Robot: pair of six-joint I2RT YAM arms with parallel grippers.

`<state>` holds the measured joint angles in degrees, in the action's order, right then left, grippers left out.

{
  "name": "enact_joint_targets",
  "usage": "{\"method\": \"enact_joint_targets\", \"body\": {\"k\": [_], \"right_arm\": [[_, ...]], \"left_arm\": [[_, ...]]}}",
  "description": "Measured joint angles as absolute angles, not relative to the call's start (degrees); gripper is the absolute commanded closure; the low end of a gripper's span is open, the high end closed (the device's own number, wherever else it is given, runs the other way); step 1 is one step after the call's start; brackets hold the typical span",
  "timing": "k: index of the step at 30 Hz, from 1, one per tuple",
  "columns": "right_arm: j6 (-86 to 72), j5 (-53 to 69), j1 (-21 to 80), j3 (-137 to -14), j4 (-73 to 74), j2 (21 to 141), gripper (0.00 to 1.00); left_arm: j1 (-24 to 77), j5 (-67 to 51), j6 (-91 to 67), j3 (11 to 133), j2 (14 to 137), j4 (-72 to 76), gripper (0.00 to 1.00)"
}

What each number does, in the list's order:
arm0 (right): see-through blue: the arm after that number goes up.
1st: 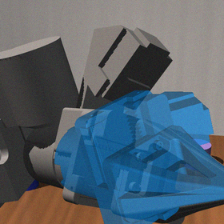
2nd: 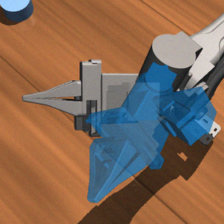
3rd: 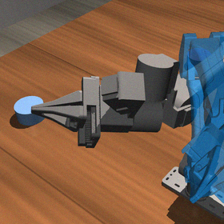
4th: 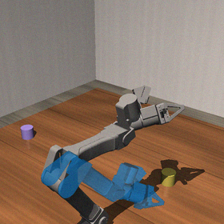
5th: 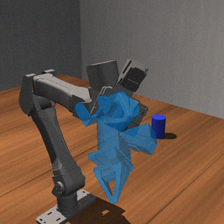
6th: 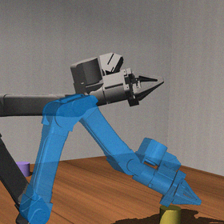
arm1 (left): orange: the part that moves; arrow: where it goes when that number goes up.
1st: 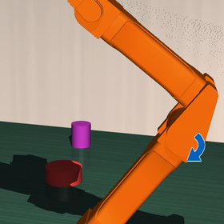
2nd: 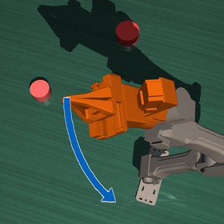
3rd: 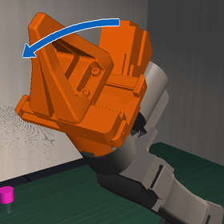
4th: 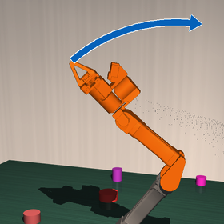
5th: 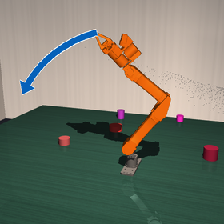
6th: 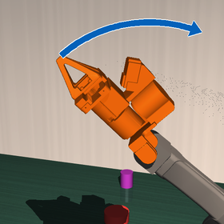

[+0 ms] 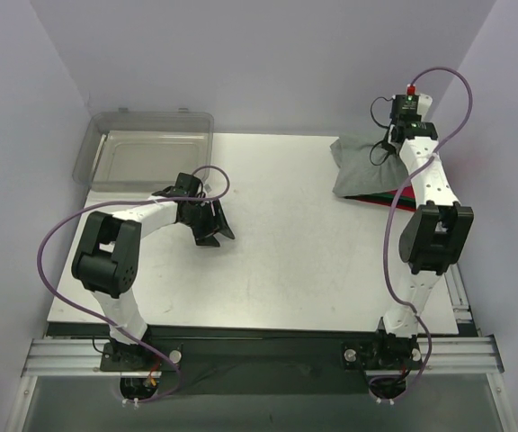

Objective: Fold and stack the t-shirts
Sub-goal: Put the neatly folded tshirt into the corner of the board with the right arm

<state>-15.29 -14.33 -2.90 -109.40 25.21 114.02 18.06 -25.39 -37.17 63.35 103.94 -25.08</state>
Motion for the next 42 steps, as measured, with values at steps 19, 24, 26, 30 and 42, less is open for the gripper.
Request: {"method": "enact_joint_targets", "body": {"k": [19,24,26,30,42], "right_arm": [[-5.0,-32.7,-1.0,-98.8,5.2,112.7,1.0],[-0.5,-39.2,-0.3,-98.8,0.7,112.7,0.72],[1.0,-42.3,-0.2,-98.8,-1.5,112.7,0.45],[3.7,-47.0,-0.3,-98.8,-4.9,112.7,0.0],[8.9,-47.5,6.0,-83.3,-12.7,106.0,0.0]], "left_arm": [[20.8,-22.1,-36.7,63.3,102.5,-31.7,0.33],[22.2,-21.0,-36.7,63.4,102.1,-32.7,0.34],[22.5,-20.7,-36.7,63.4,102.1,-33.0,0.33],[22.9,-20.1,-36.6,63.5,102.1,-33.5,0.33],[23.0,-19.1,-35.7,63.9,100.4,-33.8,0.32]]}}
